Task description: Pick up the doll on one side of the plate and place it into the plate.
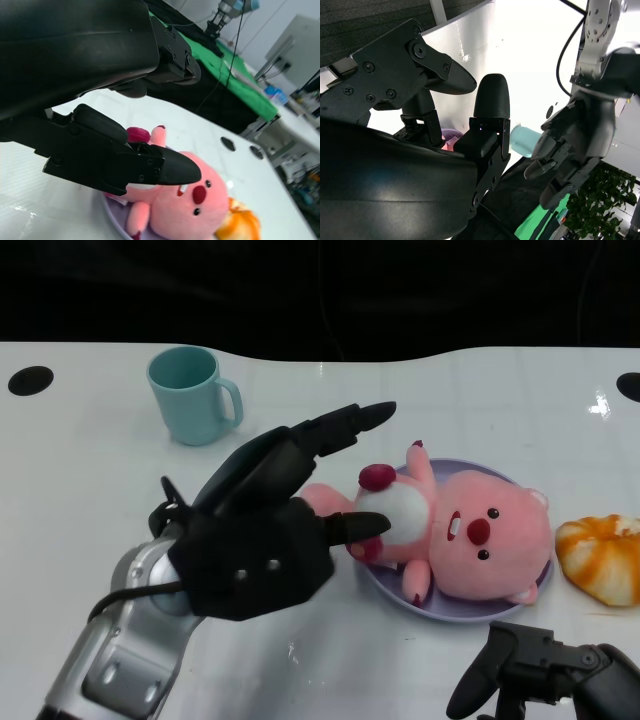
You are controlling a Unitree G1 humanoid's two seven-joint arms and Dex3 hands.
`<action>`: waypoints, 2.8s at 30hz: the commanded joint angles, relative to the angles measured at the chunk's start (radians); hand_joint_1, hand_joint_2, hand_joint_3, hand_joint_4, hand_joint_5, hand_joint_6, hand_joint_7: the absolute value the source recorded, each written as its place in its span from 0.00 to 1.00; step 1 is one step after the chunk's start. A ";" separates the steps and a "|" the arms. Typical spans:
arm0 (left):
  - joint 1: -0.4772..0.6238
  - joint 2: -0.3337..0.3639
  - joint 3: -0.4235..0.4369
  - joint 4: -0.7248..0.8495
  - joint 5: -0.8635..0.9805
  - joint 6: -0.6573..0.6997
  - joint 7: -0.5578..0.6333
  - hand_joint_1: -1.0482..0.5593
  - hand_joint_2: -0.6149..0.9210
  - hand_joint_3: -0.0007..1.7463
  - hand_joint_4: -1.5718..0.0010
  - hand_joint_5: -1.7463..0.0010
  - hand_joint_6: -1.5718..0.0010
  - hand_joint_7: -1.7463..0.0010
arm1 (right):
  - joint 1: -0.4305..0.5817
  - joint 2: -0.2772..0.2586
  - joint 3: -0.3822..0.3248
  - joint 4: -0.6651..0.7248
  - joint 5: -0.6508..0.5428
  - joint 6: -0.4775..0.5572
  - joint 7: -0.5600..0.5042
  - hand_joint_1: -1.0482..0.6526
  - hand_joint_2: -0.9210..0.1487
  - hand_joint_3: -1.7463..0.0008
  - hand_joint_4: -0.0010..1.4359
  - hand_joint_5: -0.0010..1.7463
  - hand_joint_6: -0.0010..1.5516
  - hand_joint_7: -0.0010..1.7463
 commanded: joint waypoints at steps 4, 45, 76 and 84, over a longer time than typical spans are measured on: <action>0.127 -0.077 0.096 -0.070 -0.150 -0.041 0.057 0.49 0.93 0.21 0.83 0.28 0.66 0.61 | -0.005 -0.008 -0.007 0.013 0.008 -0.011 0.001 0.58 0.37 0.37 0.46 0.94 0.40 0.72; 0.542 -0.015 0.299 -0.604 -0.848 0.788 0.039 0.57 0.68 0.83 0.51 0.00 0.60 0.06 | -0.008 -0.018 -0.016 0.022 0.008 -0.030 0.006 0.55 0.35 0.38 0.47 0.93 0.40 0.71; 0.535 0.019 0.298 -0.477 -0.857 0.743 -0.061 0.55 0.68 0.77 0.51 0.00 0.59 0.07 | 0.036 -0.029 -0.051 -0.041 0.031 -0.002 0.021 0.55 0.37 0.38 0.47 0.94 0.41 0.71; 0.535 0.024 0.294 -0.470 -0.849 0.729 -0.064 0.55 0.68 0.78 0.51 0.00 0.60 0.07 | 0.032 -0.027 -0.046 -0.043 0.025 -0.002 0.019 0.56 0.38 0.36 0.48 0.94 0.41 0.72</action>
